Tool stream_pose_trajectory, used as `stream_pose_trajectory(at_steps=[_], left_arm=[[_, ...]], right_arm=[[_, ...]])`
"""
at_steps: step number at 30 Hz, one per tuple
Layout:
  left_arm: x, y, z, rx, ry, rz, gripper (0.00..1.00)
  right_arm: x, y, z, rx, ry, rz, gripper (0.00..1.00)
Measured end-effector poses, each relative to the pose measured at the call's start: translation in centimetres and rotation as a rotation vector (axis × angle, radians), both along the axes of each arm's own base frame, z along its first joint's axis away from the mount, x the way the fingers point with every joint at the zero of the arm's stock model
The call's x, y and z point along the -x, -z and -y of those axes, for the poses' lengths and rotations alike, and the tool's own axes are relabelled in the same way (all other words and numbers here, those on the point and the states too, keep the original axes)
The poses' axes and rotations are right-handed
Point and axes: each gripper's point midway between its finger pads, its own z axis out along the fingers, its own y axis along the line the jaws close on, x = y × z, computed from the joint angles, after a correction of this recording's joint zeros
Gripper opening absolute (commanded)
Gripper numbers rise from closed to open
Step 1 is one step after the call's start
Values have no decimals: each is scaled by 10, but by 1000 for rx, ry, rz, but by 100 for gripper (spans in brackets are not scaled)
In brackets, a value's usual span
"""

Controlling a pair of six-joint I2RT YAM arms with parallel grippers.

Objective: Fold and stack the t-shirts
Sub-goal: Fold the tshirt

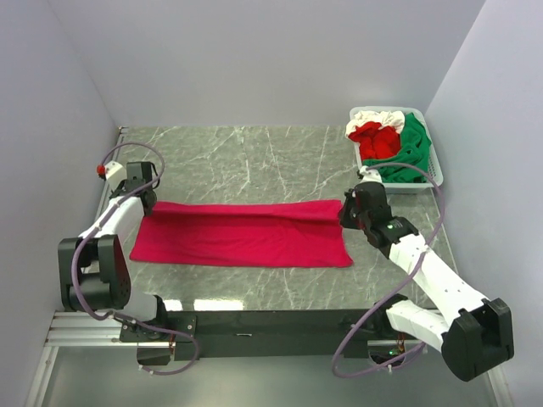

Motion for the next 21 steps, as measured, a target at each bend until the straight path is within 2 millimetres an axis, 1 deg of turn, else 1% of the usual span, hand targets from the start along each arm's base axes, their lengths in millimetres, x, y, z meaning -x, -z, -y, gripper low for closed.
stream_pose_trajectory(at_steps=[5, 6, 7, 8, 9, 10, 11, 12, 13, 15, 16, 18, 21], left_arm=[[5, -3, -4, -18, -25, 8, 1], [7, -2, -5, -22, -32, 7, 2], [8, 0, -5, -24, -37, 3, 8], [11, 2, -6, -28, -45, -3, 25], [15, 4, -7, -33, -53, -9, 38], [19, 6, -8, -39, -61, -17, 51], [24, 7, -9, -45, -73, -22, 69], [29, 8, -11, -52, -85, -26, 73], [34, 8, -12, -55, -102, -19, 79], [42, 3, -13, -62, -122, -3, 84], [44, -3, -14, -67, -133, 16, 85], [44, -18, -15, -68, -147, 76, 86], [42, -39, -12, -65, -143, 154, 87]], right_arm=[[11, 13, 1, 22, 2, -33, 0], [13, 15, 1, 26, 5, -40, 0], [14, 17, 1, 29, 8, -44, 0], [15, 20, 1, 35, 12, -50, 0], [17, 23, 2, 43, 14, -57, 3], [19, 25, 2, 47, 17, -63, 11], [20, 27, 2, 51, 21, -68, 23], [23, 29, 2, 57, 27, -76, 38], [25, 32, 2, 67, 33, -85, 44], [31, 36, 2, 96, 34, -103, 54], [34, 36, -1, 100, 24, -107, 57], [40, 37, -3, 110, 17, -115, 61], [46, 35, -3, 115, 19, -112, 63]])
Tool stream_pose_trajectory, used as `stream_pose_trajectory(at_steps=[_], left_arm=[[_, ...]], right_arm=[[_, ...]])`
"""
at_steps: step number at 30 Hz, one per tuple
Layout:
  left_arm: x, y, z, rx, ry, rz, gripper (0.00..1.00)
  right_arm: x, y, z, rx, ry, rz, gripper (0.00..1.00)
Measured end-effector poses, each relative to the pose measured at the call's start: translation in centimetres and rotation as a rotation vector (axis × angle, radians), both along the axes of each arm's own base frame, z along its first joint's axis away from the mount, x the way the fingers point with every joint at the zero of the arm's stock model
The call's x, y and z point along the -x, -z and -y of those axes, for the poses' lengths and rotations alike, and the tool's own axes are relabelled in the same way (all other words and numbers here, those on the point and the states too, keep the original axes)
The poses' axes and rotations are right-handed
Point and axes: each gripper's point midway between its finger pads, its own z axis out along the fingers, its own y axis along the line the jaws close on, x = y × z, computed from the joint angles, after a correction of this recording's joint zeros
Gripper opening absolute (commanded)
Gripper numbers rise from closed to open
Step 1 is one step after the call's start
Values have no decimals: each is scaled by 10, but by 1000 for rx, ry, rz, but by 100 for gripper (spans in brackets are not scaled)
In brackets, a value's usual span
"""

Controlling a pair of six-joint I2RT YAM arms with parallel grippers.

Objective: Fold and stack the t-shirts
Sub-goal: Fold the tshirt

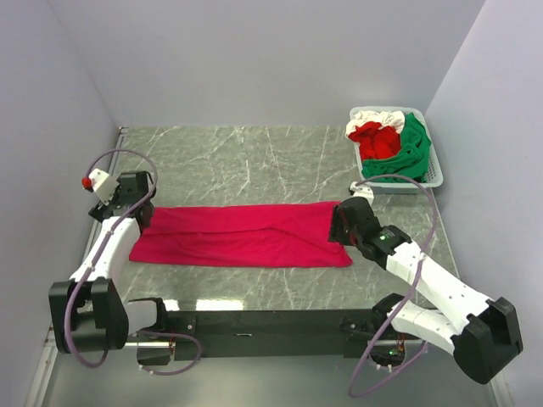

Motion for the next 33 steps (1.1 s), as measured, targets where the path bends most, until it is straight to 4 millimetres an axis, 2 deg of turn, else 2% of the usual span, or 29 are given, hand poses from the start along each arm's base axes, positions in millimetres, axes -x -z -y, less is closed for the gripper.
stream_pose_trajectory(at_steps=[4, 7, 10, 14, 17, 21, 25, 30, 33], left_arm=[[-17, -15, 25, 2, 82, 57, 91], [-36, -13, 55, 26, 188, 65, 92], [-53, 1, 83, 65, 288, 46, 94], [-69, 27, 116, 142, 421, 6, 95], [-77, 43, 131, 201, 479, -10, 96], [-83, 62, 144, 252, 519, -47, 96], [-85, 79, 151, 286, 540, -78, 96], [-87, 86, 156, 308, 557, -86, 96], [-90, 87, 157, 310, 560, -84, 96]], right_arm=[[-4, -6, -1, -2, 1, 22, 62], [-17, -3, -14, 1, -32, 1, 59], [-36, 8, -37, -20, -92, -27, 58], [-49, 24, -62, -54, -171, -63, 57], [-62, 31, -78, -76, -216, -73, 57], [-81, 37, -100, -108, -264, -74, 56], [-92, 49, -111, -114, -287, -85, 55], [-92, 70, -114, -110, -298, -124, 54], [-94, 75, -116, -107, -299, -134, 48]])
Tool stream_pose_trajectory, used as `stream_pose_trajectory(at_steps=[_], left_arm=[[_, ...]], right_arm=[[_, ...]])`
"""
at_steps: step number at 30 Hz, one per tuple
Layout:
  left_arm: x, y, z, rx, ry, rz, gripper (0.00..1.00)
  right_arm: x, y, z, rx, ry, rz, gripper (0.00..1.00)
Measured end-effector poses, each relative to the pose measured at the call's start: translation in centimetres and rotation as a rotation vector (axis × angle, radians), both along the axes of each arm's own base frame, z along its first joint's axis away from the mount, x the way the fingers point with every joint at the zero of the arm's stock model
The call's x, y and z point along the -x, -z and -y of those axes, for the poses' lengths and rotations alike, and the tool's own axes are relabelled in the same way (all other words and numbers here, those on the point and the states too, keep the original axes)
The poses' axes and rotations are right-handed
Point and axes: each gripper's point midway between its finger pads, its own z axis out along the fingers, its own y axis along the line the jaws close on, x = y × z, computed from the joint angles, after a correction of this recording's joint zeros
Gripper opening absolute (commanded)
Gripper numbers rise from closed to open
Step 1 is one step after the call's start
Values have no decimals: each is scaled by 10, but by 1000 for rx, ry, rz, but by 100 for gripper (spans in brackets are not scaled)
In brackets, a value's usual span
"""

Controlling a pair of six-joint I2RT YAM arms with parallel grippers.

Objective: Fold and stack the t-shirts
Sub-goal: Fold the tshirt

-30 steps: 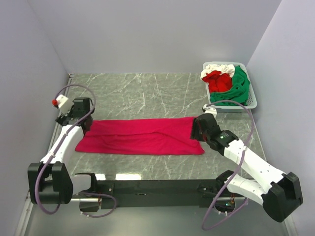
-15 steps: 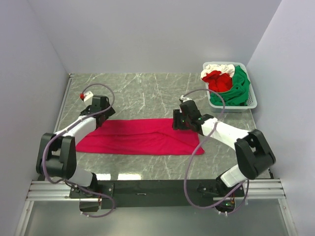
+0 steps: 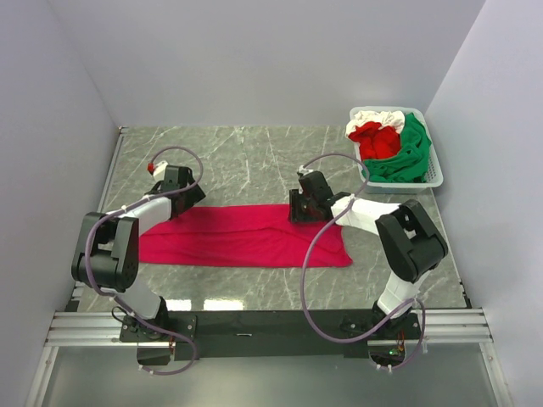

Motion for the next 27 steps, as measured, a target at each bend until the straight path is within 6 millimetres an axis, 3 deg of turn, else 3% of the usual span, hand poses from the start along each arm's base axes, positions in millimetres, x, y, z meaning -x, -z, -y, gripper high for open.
stream_pose_trajectory(at_steps=[3, 4, 8, 17, 27], left_arm=[[-2, 0, 0, -1, 0, 1, 96], [-2, 0, 0, -1, 0, 1, 96], [-2, 1, 0, -1, 0, 0, 96], [-2, 1, 0, -2, 2, 0, 96], [-2, 1, 0, -3, 3, -1, 96]], right_arm=[[-3, 1, -1, 3, -4, 2, 35], [-3, 1, -1, 3, -4, 3, 23], [-3, 1, -1, 7, -6, 4, 3], [6, -6, -5, 44, -10, 35, 2], [52, -35, -11, 49, -37, 101, 4]])
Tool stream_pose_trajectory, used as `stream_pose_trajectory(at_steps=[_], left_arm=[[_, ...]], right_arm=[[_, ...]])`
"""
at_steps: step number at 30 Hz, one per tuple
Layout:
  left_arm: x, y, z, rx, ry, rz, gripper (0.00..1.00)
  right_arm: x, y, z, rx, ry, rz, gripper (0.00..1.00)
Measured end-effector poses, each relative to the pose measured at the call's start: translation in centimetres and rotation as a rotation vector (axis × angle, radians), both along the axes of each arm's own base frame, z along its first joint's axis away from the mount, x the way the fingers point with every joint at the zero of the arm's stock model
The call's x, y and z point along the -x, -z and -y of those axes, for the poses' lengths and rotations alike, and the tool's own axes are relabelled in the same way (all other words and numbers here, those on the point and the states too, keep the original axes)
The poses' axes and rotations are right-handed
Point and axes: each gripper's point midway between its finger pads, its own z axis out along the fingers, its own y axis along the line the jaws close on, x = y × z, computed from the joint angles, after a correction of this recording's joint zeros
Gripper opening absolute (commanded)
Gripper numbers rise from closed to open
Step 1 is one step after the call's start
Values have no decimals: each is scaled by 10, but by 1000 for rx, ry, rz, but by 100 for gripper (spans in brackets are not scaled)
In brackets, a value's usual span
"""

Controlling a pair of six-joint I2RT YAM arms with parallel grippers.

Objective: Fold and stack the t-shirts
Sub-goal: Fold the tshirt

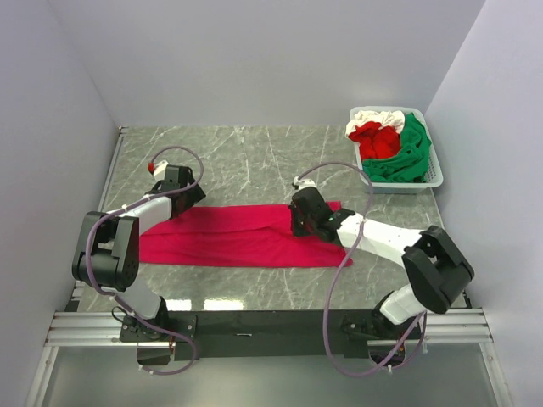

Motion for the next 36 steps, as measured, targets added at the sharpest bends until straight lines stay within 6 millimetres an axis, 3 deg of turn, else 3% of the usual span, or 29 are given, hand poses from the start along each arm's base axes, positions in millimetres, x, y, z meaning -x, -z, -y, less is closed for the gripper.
stream_pose_trajectory(at_steps=[3, 10, 14, 17, 21, 25, 29, 36], left_arm=[[0, 0, 0, 0, 0, -1, 96], [3, 3, 0, -2, 1, -8, 96], [3, 3, 0, -2, 1, -8, 96], [3, 3, 0, -2, 1, -8, 96], [3, 4, 0, -2, 2, -10, 96], [4, 7, 3, -5, 9, -16, 96], [6, 9, 17, -19, 43, -24, 97], [1, -8, 73, -11, 172, 24, 97]], right_arm=[[14, 1, -4, -3, -14, -6, 6], [60, 15, -21, 28, -91, -66, 43], [83, 16, -28, 68, -132, -82, 54], [93, 5, -27, 71, -142, -65, 63], [78, -27, -21, 37, -88, 21, 66], [48, -43, -10, 20, 9, 65, 65], [19, -32, 19, 46, 128, 45, 65], [-23, -11, 66, 73, 289, 13, 64]])
